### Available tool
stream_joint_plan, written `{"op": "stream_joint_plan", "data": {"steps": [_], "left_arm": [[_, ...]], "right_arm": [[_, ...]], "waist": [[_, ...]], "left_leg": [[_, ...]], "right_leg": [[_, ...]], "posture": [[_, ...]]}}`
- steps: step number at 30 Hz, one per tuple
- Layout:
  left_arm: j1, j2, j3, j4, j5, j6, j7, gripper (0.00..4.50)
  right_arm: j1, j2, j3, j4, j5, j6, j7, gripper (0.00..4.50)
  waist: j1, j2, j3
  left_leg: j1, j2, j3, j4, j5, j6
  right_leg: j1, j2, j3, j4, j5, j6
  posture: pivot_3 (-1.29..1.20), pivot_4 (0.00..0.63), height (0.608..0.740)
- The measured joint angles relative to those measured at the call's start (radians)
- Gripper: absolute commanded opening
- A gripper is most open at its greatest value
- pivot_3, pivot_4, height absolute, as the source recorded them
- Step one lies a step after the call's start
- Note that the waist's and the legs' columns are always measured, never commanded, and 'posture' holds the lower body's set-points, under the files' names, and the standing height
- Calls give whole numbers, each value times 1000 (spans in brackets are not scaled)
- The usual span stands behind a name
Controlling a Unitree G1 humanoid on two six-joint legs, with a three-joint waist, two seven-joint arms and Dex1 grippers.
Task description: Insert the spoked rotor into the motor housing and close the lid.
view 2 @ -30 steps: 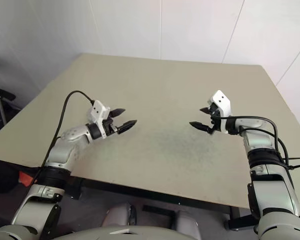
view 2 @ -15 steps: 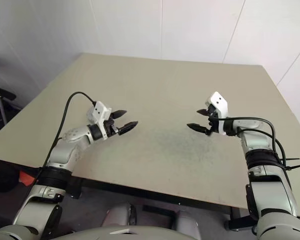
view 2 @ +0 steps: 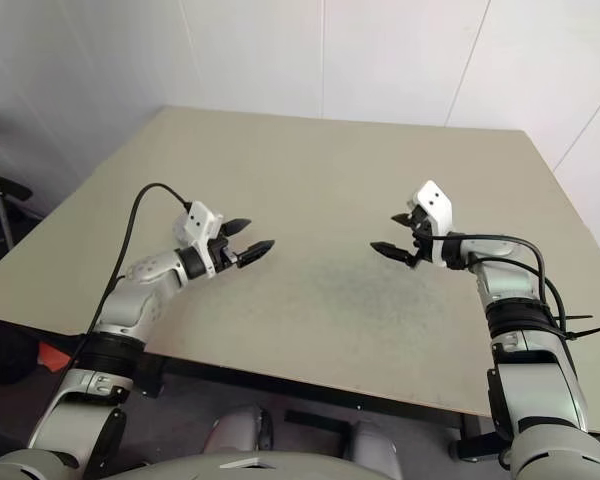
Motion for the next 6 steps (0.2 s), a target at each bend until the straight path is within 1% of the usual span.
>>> {"op": "stream_joint_plan", "data": {"steps": [6], "left_arm": [[-7, -6, 0, 14, 15, -9, 1, 4500]], "right_arm": [[0, 0, 0, 3, -2, -8, -25, 4474]], "waist": [[0, 0, 0]], "left_leg": [[0, 0, 0, 0, 0, 0]], "right_leg": [[0, 0, 0, 0, 0, 0]], "posture": [[0, 0, 740]]}}
